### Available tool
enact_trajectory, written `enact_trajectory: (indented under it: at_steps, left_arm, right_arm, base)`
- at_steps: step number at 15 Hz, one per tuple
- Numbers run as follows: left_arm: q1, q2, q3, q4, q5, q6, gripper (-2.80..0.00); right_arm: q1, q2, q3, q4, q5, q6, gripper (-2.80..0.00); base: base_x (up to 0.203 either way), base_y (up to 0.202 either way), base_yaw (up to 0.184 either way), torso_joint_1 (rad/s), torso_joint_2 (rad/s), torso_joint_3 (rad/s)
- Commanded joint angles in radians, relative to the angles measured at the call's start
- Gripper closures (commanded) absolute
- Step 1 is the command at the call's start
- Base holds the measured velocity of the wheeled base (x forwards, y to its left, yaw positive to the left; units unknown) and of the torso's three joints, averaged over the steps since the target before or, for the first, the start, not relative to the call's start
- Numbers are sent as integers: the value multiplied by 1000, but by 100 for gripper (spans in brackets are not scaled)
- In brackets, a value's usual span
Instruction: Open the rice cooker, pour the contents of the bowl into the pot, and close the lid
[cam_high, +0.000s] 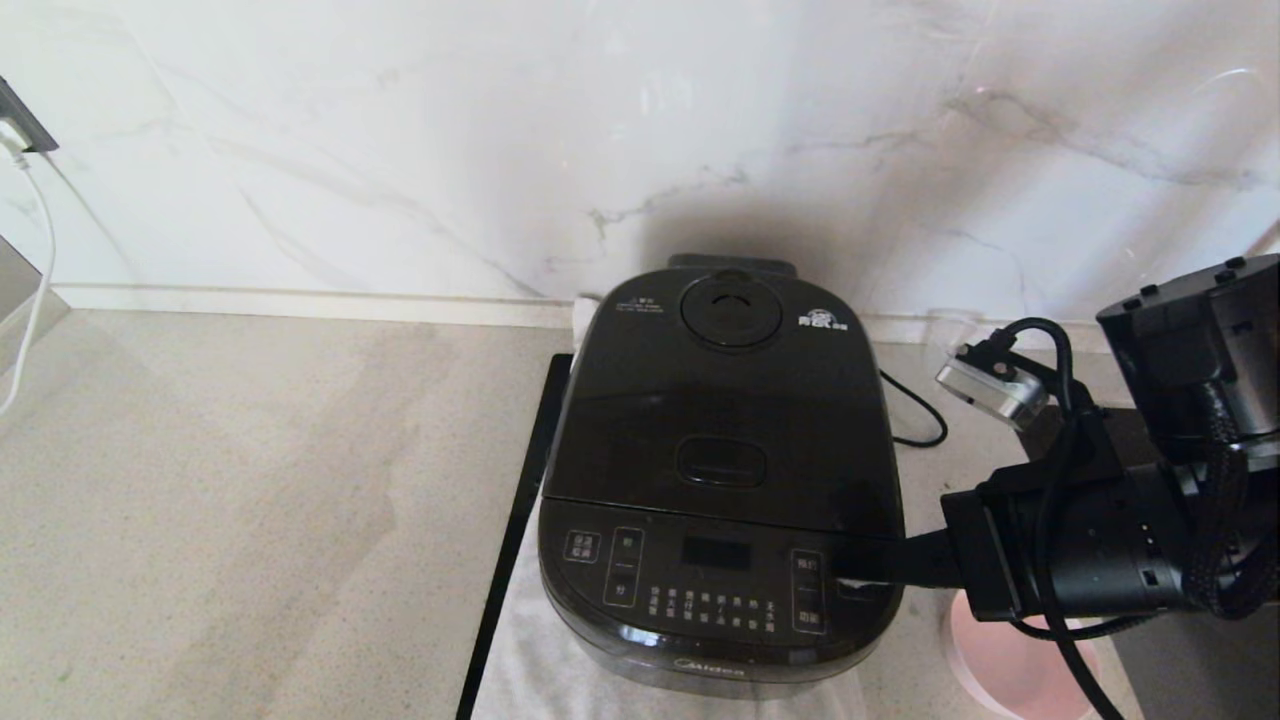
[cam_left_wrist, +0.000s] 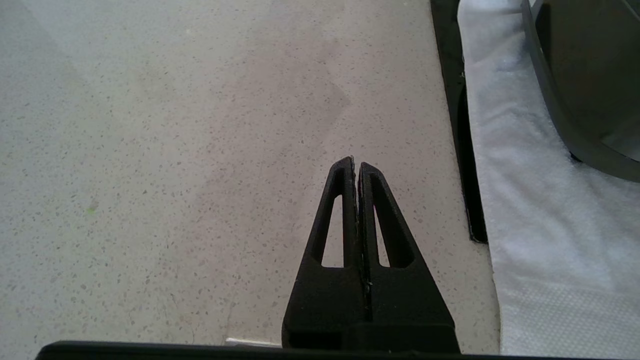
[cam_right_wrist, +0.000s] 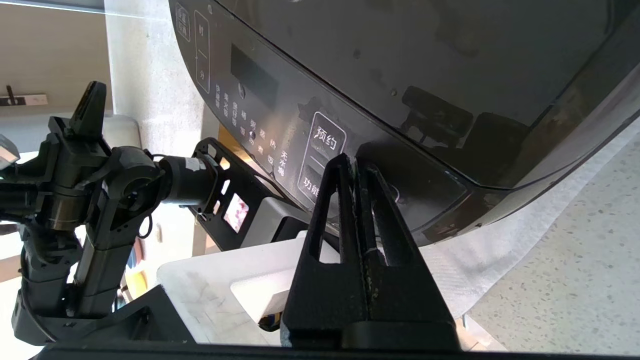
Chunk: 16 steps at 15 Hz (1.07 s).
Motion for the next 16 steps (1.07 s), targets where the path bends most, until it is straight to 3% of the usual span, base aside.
enact_trajectory:
  at_steps: [1, 16]
  left_arm:
    - [0, 0, 9, 0, -1, 0, 0]
    - [0, 0, 9, 0, -1, 0, 0]
  right_arm:
    - [0, 7, 4, 4, -1, 4, 0]
    - [-1, 7, 24, 6, 1, 6, 0]
  base:
    - [0, 0, 0, 0, 0, 0]
    - [0, 0, 0, 0, 0, 0]
